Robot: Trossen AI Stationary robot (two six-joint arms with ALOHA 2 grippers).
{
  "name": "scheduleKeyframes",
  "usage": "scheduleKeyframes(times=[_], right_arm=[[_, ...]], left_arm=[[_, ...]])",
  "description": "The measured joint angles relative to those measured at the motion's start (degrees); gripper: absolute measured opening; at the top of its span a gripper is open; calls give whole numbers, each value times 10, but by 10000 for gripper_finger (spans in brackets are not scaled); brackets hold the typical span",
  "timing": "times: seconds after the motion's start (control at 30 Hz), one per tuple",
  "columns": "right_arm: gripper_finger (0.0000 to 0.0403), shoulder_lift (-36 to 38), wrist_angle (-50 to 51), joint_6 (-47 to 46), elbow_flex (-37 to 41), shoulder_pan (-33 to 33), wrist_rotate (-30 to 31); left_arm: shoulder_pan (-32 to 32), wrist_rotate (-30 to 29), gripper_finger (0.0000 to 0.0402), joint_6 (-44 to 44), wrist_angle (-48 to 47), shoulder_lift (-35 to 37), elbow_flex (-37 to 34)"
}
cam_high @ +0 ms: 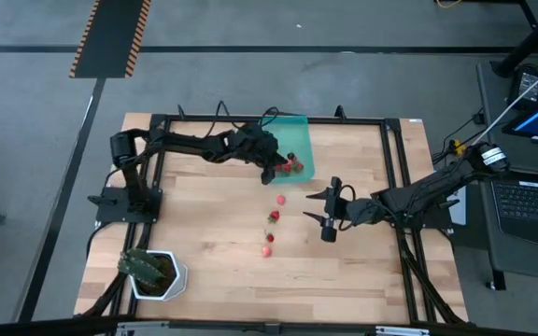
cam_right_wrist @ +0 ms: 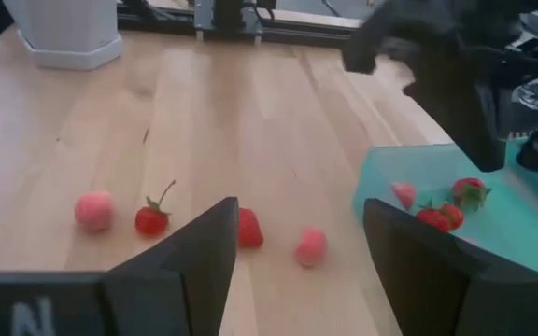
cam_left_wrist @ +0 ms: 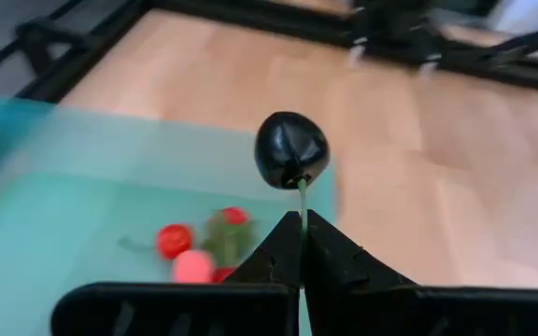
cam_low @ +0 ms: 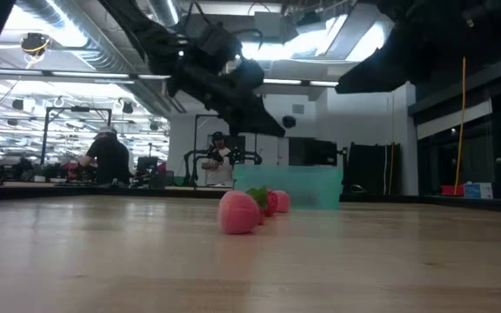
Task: Pick and placing Produce into tupperware
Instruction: Put the black cherry into the blue bin
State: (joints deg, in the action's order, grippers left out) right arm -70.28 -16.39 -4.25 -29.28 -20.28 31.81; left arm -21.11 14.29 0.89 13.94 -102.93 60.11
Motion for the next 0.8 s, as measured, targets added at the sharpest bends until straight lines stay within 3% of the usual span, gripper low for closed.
scheduleKeyframes(times=[0.2, 0.8], right_arm=[[232, 0, -19, 0, 13, 5, 0], [232, 0, -23, -2, 15, 18, -6]], left_arm=[[-18, -45, 0, 9, -51, -42, 37], [-25, -82, 0, 0, -267, -132, 180]])
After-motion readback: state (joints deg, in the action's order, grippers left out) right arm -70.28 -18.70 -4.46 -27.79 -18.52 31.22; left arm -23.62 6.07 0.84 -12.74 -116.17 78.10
